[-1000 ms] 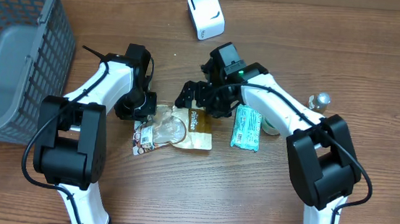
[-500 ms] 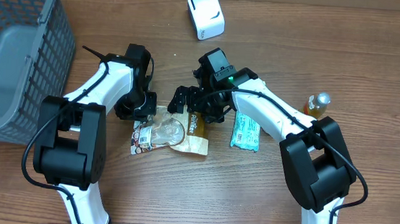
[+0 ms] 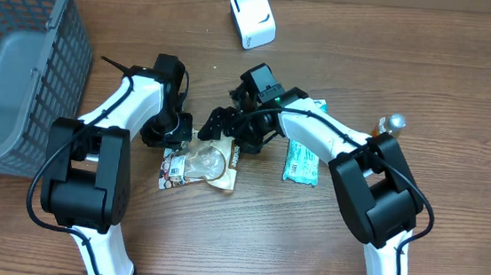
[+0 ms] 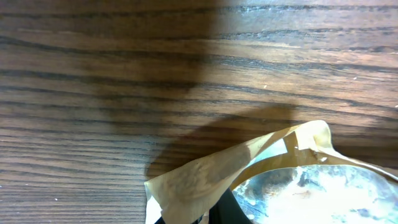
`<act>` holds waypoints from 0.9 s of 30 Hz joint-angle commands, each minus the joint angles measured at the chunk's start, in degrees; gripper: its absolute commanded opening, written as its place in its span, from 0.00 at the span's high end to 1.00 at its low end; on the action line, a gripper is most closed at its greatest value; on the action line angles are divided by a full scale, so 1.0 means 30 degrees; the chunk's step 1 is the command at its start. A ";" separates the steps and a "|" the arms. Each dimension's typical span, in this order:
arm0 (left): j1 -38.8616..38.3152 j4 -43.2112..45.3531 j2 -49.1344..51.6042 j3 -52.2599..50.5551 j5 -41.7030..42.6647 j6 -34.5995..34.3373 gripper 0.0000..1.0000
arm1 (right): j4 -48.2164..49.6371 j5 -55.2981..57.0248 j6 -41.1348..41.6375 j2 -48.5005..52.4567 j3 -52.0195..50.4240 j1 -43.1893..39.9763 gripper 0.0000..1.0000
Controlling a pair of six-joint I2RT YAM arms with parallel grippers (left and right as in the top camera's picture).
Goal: Scan the item barcode
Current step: 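Close the right gripper on the bag and release the left gripper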
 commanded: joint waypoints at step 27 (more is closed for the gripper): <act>-0.0175 0.0364 0.0080 -0.0495 0.0182 0.0444 0.95 | 0.0860 -0.1683 -0.0546 0.0175 -0.0102 0.0109 0.58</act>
